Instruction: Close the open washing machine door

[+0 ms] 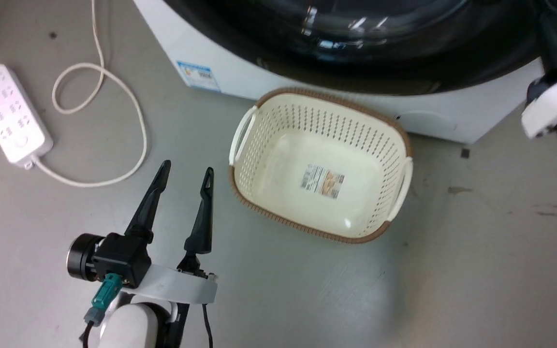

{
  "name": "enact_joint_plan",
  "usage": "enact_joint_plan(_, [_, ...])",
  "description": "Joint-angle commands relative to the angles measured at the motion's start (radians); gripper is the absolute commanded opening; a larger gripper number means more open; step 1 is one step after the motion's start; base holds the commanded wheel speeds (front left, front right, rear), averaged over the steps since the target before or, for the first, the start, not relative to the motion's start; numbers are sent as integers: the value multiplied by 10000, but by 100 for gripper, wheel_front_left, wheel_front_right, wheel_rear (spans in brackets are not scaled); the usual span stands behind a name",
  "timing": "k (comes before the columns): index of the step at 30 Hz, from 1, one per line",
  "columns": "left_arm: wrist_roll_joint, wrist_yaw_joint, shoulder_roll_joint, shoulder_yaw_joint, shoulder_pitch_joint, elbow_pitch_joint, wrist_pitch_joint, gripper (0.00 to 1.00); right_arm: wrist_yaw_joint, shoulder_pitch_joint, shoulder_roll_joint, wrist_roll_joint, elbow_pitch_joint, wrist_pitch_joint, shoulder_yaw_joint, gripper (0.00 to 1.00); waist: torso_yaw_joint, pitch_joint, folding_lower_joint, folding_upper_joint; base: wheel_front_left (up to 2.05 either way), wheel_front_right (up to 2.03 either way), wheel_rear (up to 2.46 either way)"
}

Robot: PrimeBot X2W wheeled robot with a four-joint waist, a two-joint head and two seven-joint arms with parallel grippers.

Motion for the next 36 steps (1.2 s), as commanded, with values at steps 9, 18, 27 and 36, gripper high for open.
enact_joint_plan(9, [101,-49,-4,356,651,362,-55,100,-76,2709,806,-279,-781,-1216,-102,100,-950,-1839,0,-1,0,0,0])
enact_joint_plan(18, [61,-64,96,540,1377,751,-55,100,-76,5859,2366,-1424,-2685,-1446,-1308,100,-1642,-2854,0,-1,0,0,0])
enact_joint_plan(27, [27,-69,82,538,1873,847,-55,100,-76,7922,3253,-2158,-3723,-1465,-2047,100,-1841,-3232,0,-1,0,0,0])
enact_joint_plan(36, [-42,-34,42,501,1917,859,0,0,-69,8282,3237,-1841,-3707,-1420,-1858,0,-1887,-3371,0,-1,0,0,0])
